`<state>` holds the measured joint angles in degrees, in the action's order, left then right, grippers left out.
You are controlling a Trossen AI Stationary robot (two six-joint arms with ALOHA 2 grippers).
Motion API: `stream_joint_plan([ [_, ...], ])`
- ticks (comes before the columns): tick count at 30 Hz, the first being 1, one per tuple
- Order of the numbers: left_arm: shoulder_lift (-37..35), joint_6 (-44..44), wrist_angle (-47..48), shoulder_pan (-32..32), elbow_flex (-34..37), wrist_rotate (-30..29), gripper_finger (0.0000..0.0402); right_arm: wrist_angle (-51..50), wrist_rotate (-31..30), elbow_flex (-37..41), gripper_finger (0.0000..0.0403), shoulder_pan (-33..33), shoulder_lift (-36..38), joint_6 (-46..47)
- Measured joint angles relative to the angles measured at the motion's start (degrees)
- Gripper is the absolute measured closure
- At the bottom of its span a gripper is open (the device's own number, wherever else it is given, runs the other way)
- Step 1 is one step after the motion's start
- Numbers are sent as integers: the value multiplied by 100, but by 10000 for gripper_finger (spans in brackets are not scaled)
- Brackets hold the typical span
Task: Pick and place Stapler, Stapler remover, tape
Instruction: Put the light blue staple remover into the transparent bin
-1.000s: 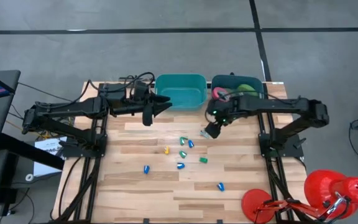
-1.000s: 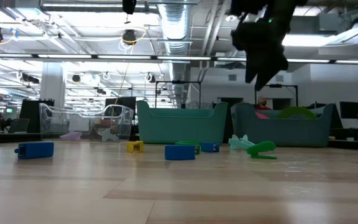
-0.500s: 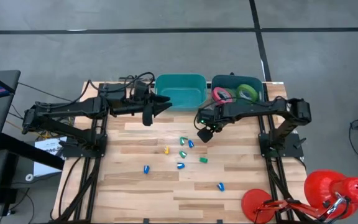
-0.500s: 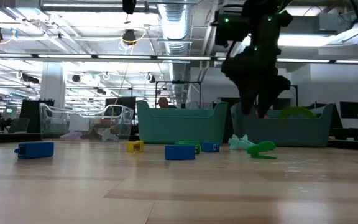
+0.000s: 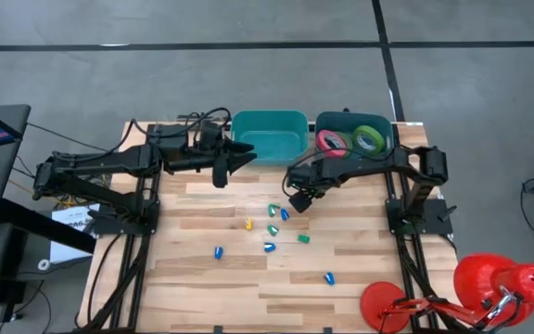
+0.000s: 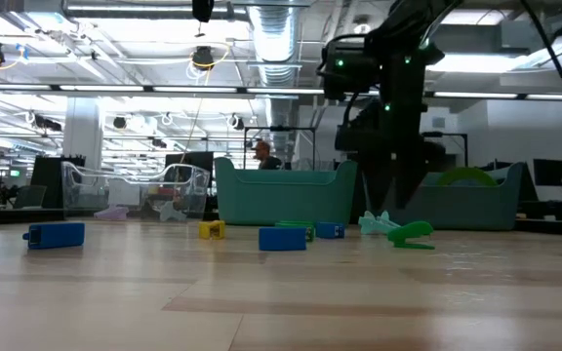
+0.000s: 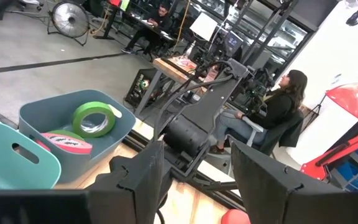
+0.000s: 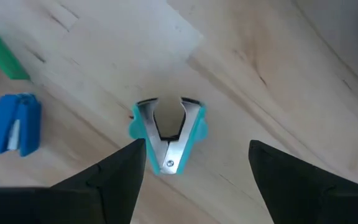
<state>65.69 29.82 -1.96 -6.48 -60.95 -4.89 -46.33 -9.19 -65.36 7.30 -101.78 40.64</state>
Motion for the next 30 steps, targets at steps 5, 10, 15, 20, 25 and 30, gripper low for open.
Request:
stream_joint_plan([
  [5,0,0,0,-2,0,0,223,82,7,0,132,31,-140,0],
  [10,0,0,1,0,0,0,223,128,-13,0,171,34,-155,-8],
  [15,0,0,2,0,0,0,223,117,-13,0,222,34,-155,-26],
  [20,0,0,2,-2,0,0,223,118,-56,0,264,31,-155,-50],
  [25,0,0,2,0,0,0,223,116,-122,0,295,36,-155,-50],
  [30,0,0,2,0,0,0,223,116,-122,0,314,31,-155,-50],
])
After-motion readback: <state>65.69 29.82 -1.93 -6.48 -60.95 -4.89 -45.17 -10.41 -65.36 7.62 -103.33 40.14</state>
